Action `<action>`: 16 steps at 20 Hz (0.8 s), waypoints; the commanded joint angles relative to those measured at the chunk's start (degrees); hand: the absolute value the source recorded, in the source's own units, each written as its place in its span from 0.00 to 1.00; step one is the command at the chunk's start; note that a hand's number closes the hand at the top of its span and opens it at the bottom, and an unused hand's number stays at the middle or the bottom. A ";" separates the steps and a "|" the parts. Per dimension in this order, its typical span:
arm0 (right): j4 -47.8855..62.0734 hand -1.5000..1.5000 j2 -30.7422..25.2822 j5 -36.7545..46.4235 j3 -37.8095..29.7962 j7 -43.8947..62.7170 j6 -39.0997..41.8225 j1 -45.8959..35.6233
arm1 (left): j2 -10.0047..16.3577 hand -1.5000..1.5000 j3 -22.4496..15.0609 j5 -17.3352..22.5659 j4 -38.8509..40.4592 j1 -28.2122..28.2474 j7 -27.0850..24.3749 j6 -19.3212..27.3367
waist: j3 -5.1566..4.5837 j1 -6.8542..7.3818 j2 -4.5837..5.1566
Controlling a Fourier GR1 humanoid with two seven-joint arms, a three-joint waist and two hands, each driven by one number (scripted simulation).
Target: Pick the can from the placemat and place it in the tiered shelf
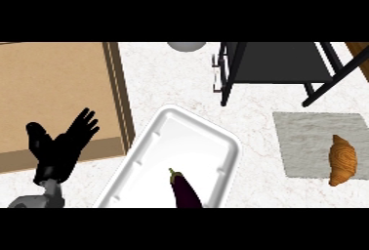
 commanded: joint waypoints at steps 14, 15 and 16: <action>8.60 0.00 0.49 -6.97 -11.33 -1.15 -7.67 -3.73 | -0.62 0.50 1.08 -1.27 3.83 -1.08 2.67 0.79 | -0.76 -0.65 0.47; 7.61 0.00 1.21 -8.77 -12.95 -1.28 -8.58 -3.92 | -0.73 0.50 1.49 -1.80 6.80 -0.18 -0.91 0.06 | -0.79 -0.95 0.50; 7.83 0.00 1.90 -9.29 -13.52 1.16 -8.95 -6.39 | -1.81 0.50 1.02 -1.79 7.68 0.02 -1.71 0.11 | -0.83 -0.87 0.49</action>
